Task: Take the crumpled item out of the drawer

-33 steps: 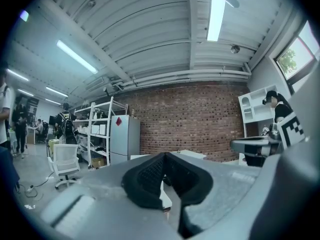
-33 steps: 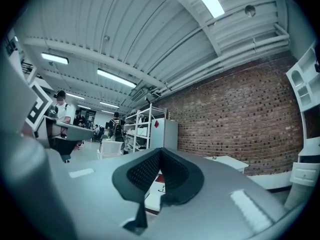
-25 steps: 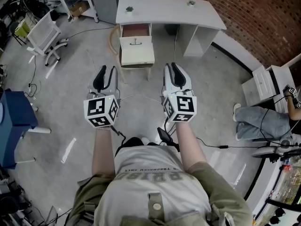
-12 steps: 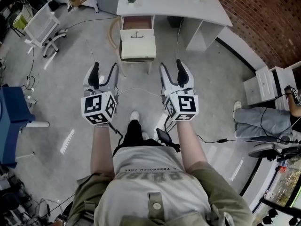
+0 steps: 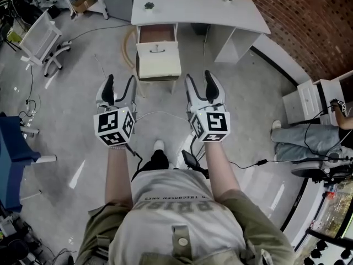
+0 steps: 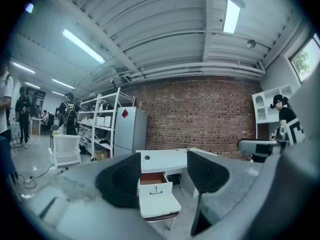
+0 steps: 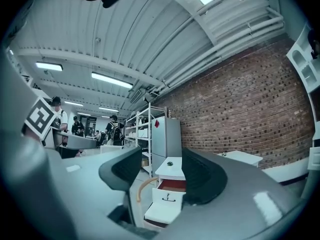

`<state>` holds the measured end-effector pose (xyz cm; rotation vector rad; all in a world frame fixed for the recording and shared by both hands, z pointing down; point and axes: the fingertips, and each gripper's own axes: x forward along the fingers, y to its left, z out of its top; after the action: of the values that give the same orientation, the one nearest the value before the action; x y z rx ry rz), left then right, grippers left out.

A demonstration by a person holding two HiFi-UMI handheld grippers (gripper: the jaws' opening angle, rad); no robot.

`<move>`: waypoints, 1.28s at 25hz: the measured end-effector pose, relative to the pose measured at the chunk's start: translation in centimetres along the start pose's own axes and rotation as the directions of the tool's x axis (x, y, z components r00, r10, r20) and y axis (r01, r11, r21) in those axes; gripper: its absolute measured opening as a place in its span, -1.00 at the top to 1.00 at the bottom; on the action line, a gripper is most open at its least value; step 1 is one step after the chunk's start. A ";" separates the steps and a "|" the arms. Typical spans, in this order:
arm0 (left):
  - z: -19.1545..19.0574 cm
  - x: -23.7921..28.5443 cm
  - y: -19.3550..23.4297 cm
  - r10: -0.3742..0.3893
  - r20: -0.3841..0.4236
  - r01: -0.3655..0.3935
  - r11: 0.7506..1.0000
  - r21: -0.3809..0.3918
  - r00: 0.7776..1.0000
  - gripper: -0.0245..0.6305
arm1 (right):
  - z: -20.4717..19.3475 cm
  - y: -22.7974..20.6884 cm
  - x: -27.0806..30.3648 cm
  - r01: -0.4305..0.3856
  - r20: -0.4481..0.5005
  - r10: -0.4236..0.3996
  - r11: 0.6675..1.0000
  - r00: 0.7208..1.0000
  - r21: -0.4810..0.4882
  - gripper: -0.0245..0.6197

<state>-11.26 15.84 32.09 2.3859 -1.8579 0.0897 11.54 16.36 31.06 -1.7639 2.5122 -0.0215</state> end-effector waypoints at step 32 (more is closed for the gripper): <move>0.3 12.3 6.8 -0.085 -0.033 0.084 0.996 -0.013 0.996 0.00 | -1.2 -0.8 12.5 0.062 -0.007 -0.062 0.998 0.998 -0.002 0.16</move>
<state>-14.85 2.28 33.66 2.4361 -1.7361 0.1100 7.98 4.26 31.68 -1.8455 2.4621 -0.0285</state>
